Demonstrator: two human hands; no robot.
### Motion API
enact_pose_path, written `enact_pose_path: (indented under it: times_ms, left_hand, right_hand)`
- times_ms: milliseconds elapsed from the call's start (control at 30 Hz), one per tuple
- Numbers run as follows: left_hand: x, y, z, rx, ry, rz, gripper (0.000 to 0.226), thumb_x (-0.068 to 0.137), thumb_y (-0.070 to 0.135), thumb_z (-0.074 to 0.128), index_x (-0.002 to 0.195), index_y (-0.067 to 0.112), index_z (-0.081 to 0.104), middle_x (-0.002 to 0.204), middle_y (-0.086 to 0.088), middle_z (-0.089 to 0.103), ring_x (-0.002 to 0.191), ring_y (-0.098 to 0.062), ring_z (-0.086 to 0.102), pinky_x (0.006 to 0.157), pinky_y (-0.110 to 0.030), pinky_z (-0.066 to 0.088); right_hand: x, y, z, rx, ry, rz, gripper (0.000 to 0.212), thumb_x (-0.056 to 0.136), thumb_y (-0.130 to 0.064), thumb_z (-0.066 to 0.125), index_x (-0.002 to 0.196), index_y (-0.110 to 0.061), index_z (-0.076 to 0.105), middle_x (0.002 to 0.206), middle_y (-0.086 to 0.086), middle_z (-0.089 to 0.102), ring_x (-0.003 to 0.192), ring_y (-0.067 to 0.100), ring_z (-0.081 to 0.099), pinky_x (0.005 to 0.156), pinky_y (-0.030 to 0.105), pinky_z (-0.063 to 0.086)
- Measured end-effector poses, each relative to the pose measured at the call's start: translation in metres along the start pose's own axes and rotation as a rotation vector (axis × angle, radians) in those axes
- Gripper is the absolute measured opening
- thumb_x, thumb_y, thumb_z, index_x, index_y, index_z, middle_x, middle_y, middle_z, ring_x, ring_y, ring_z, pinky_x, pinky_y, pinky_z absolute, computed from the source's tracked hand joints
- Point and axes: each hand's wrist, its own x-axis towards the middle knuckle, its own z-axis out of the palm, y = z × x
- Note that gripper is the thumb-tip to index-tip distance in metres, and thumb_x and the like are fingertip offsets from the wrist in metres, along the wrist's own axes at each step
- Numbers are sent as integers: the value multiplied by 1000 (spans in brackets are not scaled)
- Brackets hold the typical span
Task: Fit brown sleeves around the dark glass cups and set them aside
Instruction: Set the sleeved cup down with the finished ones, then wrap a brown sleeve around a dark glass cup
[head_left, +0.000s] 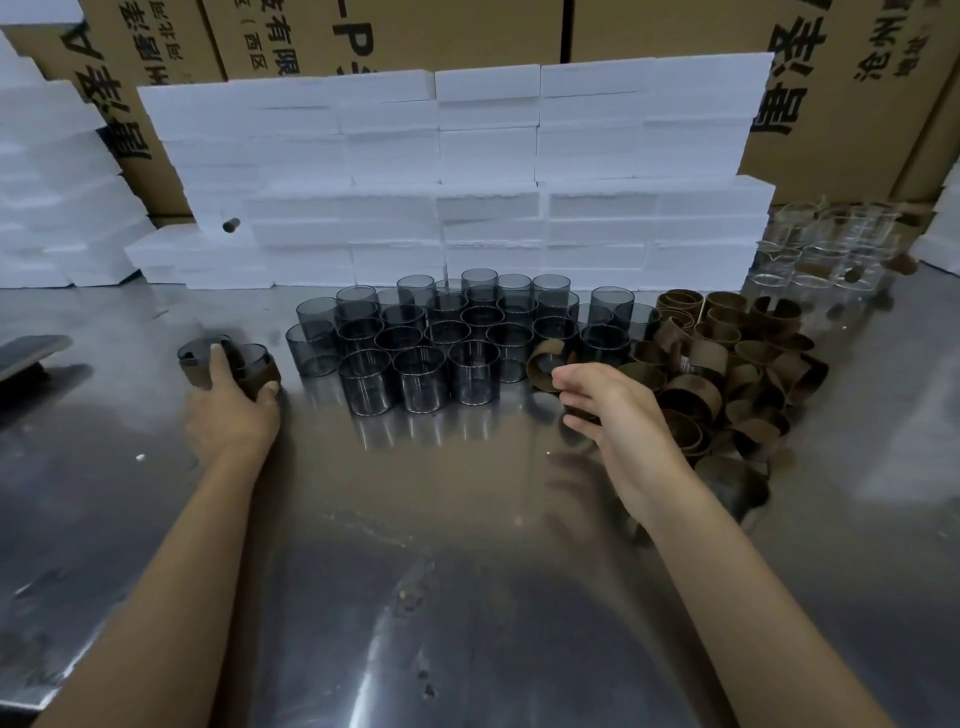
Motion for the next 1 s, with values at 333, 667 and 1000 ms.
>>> enact_pose_path:
  times_ms: [333, 667, 1000]
  left_hand:
    - [1, 26, 20, -43, -101, 321, 41, 102, 22, 60, 142, 22, 52, 138, -25, 38, 112, -47, 56, 104, -52, 45]
    - [-3, 44, 18, 5, 31, 283, 17, 102, 15, 58, 117, 8, 55, 133, -27, 37, 101, -49, 55, 95, -53, 48]
    - [-79, 148, -10, -722, -110, 440, 27, 95, 30, 70, 112, 28, 49, 116, 7, 61, 78, 4, 60, 66, -12, 46]
  right_hand:
    - [4, 3, 1, -34, 8, 15, 16, 77, -35, 71, 84, -24, 81, 95, -7, 78, 105, 15, 68, 95, 35, 55]
    - [-4, -4, 2, -12, -18, 11, 15, 91, -21, 66, 87, -20, 80, 104, -2, 77, 106, 12, 68, 99, 35, 54]
    - [-9, -12, 7, 217, -16, -12, 17, 100, -20, 62, 102, -8, 73, 104, 13, 75, 106, 25, 72, 84, 28, 60]
